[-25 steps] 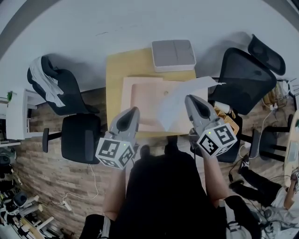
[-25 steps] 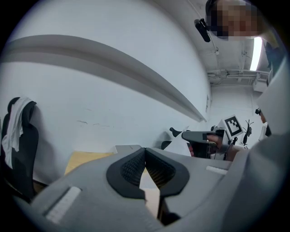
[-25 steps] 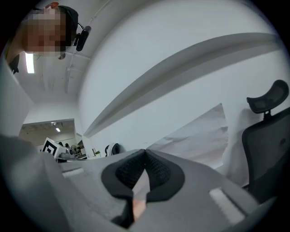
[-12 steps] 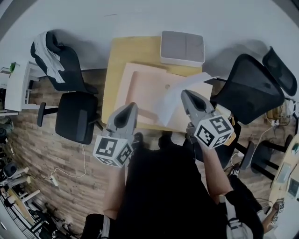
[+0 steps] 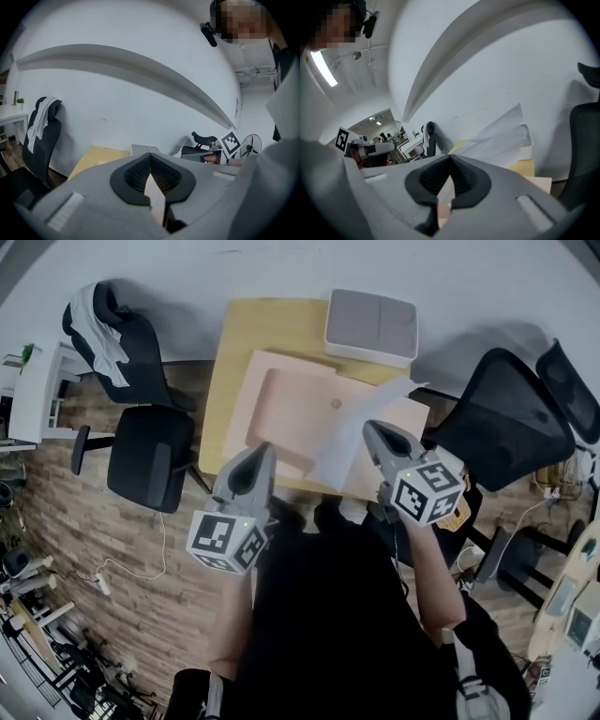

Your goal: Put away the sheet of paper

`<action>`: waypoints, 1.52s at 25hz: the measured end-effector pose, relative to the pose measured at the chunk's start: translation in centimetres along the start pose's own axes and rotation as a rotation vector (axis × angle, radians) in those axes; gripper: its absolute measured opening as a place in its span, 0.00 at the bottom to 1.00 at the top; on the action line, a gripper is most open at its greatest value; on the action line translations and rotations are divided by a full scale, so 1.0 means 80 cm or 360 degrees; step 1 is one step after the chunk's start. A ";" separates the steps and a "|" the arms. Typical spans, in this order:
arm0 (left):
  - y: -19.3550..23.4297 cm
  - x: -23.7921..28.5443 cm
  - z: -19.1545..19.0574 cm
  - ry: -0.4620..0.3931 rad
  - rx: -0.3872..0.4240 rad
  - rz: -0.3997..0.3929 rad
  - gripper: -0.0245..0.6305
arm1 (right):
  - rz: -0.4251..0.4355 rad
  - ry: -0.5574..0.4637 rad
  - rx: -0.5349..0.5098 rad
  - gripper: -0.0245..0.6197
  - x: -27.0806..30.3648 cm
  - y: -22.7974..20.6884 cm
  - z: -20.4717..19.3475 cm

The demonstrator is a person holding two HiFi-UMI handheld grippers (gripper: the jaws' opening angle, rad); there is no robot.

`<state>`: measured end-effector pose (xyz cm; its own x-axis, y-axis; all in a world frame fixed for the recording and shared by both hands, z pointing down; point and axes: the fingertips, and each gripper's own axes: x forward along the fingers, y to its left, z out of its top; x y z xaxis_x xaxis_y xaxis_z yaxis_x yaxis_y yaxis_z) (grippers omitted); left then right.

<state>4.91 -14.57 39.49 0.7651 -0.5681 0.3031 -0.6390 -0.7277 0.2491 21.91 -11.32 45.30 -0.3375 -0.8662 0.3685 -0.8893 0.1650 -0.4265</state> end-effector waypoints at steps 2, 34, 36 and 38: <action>0.001 0.003 0.002 -0.0003 0.0000 -0.0001 0.05 | 0.0007 0.0035 0.0026 0.04 0.002 -0.004 -0.009; -0.003 0.013 -0.005 0.0005 -0.0014 -0.0044 0.05 | -0.0328 0.0792 0.0285 0.04 -0.008 -0.120 -0.191; -0.001 0.012 -0.006 0.0004 -0.0017 -0.0036 0.05 | -0.0333 0.0810 0.0289 0.04 -0.002 -0.124 -0.197; -0.002 0.010 -0.007 0.0007 -0.0019 -0.0026 0.05 | -0.0340 0.0820 0.0286 0.04 0.004 -0.128 -0.201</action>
<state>5.59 -14.73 40.19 0.7750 -0.5547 0.3028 -0.6276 -0.7320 0.2652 25.90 -5.69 63.08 -0.3032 -0.5231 0.7965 -0.9029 -0.1096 -0.4157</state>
